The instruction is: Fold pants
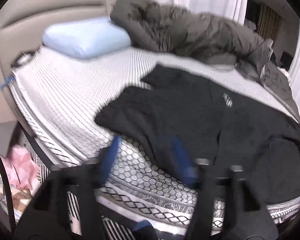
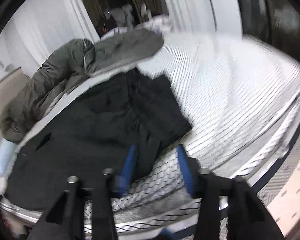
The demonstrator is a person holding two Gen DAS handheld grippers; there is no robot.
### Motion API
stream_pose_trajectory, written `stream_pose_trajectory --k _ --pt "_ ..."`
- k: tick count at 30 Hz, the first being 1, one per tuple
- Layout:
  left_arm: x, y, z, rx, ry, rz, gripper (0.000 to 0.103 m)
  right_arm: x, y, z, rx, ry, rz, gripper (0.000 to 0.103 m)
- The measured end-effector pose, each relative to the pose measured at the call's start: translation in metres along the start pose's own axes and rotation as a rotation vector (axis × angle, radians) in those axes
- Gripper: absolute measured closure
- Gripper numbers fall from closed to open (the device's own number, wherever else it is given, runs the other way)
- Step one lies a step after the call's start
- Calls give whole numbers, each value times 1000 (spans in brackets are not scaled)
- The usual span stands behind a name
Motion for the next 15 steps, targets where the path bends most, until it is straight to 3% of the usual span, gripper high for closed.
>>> stream_pose_trajectory --k 2,4,6,7,10,15 --pt "-27 11 15 32 -21 74 18 -19 3 -8 -78 -18 57 52" --pt "-40 17 44 67 -91 100 6 -29 0 -30 -160 25 65 45" --pt "-41 16 79 108 -172 96 1 -32 -6 -59 -230 89 62 14" --pt "-38 11 105 143 -218 80 1 -32 -9 -75 -264 112 74 11" --pt "-20 -14 176 240 -332 4 1 -29 -24 -130 -414 162 78 10" --pt "22 -89 305 484 -573 -171 1 -15 -63 -218 -648 311 10 10"
Point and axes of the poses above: each gripper's, at about its wrist camera, not at the fingertips, and x roughly the way its jaws point, z to its right, y to its top, the point moved 10 cm from there along x, roughly the way its jaws point, and after that the axes turned 9 degrees about -y, right-handed, at the moved point
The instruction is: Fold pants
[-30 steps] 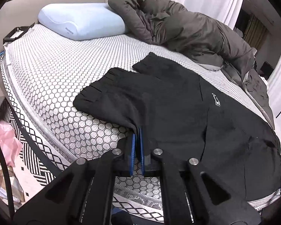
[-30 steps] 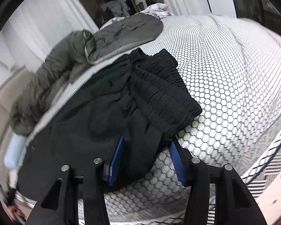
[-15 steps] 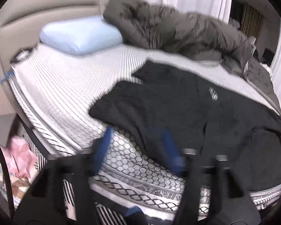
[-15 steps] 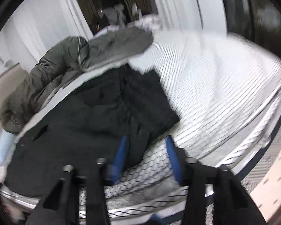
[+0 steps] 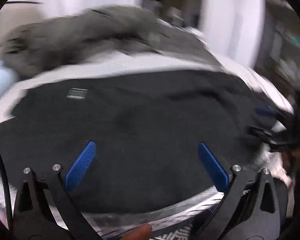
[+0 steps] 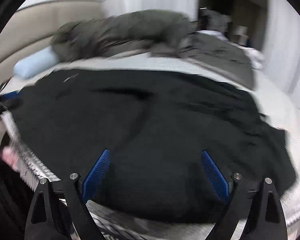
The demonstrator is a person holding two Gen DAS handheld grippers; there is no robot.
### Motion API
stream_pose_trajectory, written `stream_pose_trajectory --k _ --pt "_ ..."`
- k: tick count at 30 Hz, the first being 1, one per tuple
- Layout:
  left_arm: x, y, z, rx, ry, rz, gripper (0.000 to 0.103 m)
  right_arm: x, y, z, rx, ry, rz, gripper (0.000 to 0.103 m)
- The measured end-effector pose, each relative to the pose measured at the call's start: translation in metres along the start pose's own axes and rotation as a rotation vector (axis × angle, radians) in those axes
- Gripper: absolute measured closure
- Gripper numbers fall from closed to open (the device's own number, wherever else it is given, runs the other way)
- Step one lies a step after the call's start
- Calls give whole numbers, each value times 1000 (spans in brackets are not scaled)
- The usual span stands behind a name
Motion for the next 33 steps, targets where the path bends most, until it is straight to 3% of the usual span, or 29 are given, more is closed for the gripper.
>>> stream_pose_trajectory --k 2,4,7,11,13,15,16,20,24,26,27,30,32,33 --pt "29 -10 13 38 -6 -75 1 15 -5 -20 -36 67 -36 10" --pt "46 -22 7 75 79 -149 1 29 -14 -19 -63 30 -66 10" --pt "38 -26 -8 34 83 -137 0 26 -31 25 -34 -82 -55 11" --pt "11 -37 -63 -62 198 -127 0 10 -70 147 169 -290 -92 11" --pt "4 -36 -78 -113 225 -113 0 8 -79 155 200 -206 -106 13" --pt "-5 -32 -81 -124 230 -101 1 5 -72 150 149 -246 -102 12" --pt "-9 -27 -75 -115 217 -87 1 4 -64 145 132 -259 -96 12" --pt "8 2 -42 -55 112 -81 0 -9 -25 90 124 -129 -20 12" --pt "60 26 -7 -28 14 -136 0 30 24 22 67 -12 -46 12" --pt "88 24 -9 -43 11 -214 0 60 32 -4 29 39 -93 12" --pt "96 19 -18 -51 43 -257 0 76 30 -11 6 30 -129 12" --pt "94 22 -55 -91 78 -215 1 97 26 17 -11 -86 -166 12" --pt "86 22 -71 -145 39 -196 2 92 17 58 37 -153 -172 11" --pt "81 24 -75 -180 -12 -177 2 91 9 90 66 -248 -190 10"
Point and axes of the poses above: each gripper's, at about its wrist camera, not at the fingertips, and x roughly the way its jaws point, z to its right, y to its top, the point moved 10 cm from there along x, roughly the way its jaws point, and after that the axes turned 9 degrees about -y, right-handed, at the moved point
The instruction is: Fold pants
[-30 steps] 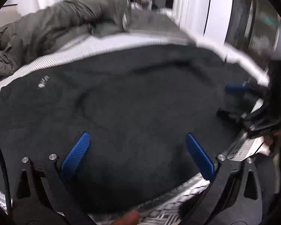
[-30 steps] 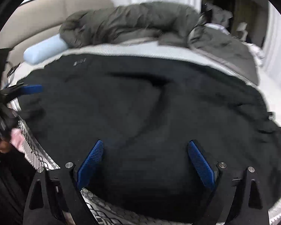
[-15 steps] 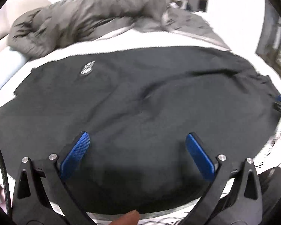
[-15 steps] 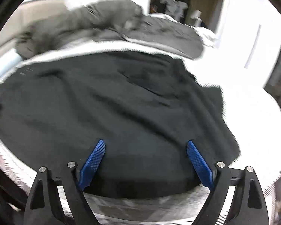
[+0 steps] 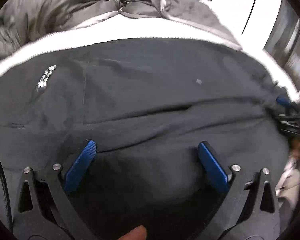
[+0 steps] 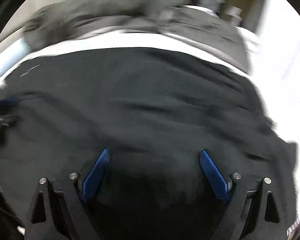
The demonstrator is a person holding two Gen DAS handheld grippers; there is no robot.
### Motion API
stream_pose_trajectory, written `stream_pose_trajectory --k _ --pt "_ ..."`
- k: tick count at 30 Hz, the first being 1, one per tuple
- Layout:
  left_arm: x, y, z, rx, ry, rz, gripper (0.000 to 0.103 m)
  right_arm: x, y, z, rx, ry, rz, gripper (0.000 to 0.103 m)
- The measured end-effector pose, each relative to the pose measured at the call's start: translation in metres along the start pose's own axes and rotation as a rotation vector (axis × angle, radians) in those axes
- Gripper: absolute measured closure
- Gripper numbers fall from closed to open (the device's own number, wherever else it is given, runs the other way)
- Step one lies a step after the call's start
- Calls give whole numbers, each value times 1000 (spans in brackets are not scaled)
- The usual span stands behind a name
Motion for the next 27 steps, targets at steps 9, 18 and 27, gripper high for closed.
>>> stream_pose_trajectory --k 9,18,27 --pt "-40 -1 -10 7 132 93 1 -25 -8 23 86 -19 48 12" --pt "18 -43 105 297 -9 -51 1 -65 -40 -89 -115 203 57 10" --pt "-74 -46 -81 20 202 42 1 -56 -74 20 54 50 50 9"
Point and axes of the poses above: each gripper's, at about its wrist camera, not at the fingertips, and x roughly the way its jaws point, z to its right, y to its top, the point moved 10 cm from there along x, roughly the way its jaws point, and after that the axes turned 9 degrees about -y, right-handed, at the moved point
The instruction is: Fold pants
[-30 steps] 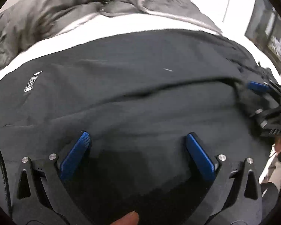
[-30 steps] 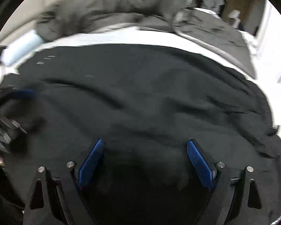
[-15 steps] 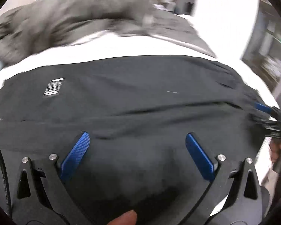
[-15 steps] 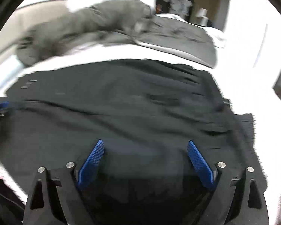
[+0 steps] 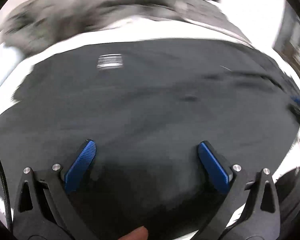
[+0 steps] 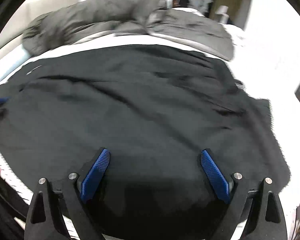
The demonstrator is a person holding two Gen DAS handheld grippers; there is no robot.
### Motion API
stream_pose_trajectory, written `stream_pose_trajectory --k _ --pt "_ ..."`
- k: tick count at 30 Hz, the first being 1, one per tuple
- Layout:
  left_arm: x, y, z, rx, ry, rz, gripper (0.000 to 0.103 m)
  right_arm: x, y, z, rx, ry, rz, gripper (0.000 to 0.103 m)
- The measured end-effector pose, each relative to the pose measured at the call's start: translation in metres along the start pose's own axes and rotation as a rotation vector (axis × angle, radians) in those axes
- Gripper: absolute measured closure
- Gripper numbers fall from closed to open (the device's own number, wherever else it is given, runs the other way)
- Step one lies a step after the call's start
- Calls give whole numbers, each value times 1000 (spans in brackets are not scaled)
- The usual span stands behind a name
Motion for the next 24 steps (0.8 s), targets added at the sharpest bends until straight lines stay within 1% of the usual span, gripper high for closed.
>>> stream_pose_trajectory --k 2,3,4,5,6,8,9,10,11,13,15,17,18,19,22,24 --pt "-18 -6 -60 -56 167 30 1 9 4 34 40 -52 11 9" --pt "-25 -9 -84 -73 249 40 0 12 5 52 58 -64 19 9" --pt "-34 -12 -109 -107 321 61 0 13 5 59 72 -59 26 9" --pt "-39 -14 -128 -136 340 73 0 12 6 60 80 -55 26 9" --pt "-42 -17 -137 -173 338 73 0 10 8 58 78 -76 23 9" --pt "-47 -17 -140 -205 306 70 1 7 13 55 70 -107 11 9" --pt "-48 -14 -135 -214 298 68 1 4 19 50 72 -96 9 9" --pt "-51 -8 -127 -216 272 76 1 -2 27 41 79 -63 20 9" --pt "-57 5 -109 -206 222 113 1 -9 34 34 86 -37 37 9" --pt "-62 28 -76 -186 154 161 1 -25 58 16 92 7 85 7" --pt "-55 58 -36 -161 72 185 1 -31 84 -2 96 37 110 5" --pt "-39 82 -5 -124 12 189 1 -30 109 -19 106 67 113 4" --pt "-25 95 14 -95 -6 183 1 -25 122 -31 107 83 97 3" --pt "-5 108 34 -53 -21 159 1 -17 134 -43 98 94 73 3" --pt "47 133 71 14 -53 80 1 8 160 -88 44 123 24 3" --pt "84 144 93 61 -85 23 1 31 177 -118 -1 140 -10 4"
Point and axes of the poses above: each gripper's, at about its wrist camera, not at the fingertips, and x roughly the way its jaws point, z to its right, y to its top, the point moved 10 cm from there along x, roughly the way its jaws point, and after that the axes turned 9 degrees about -y, right-handed, at the moved point
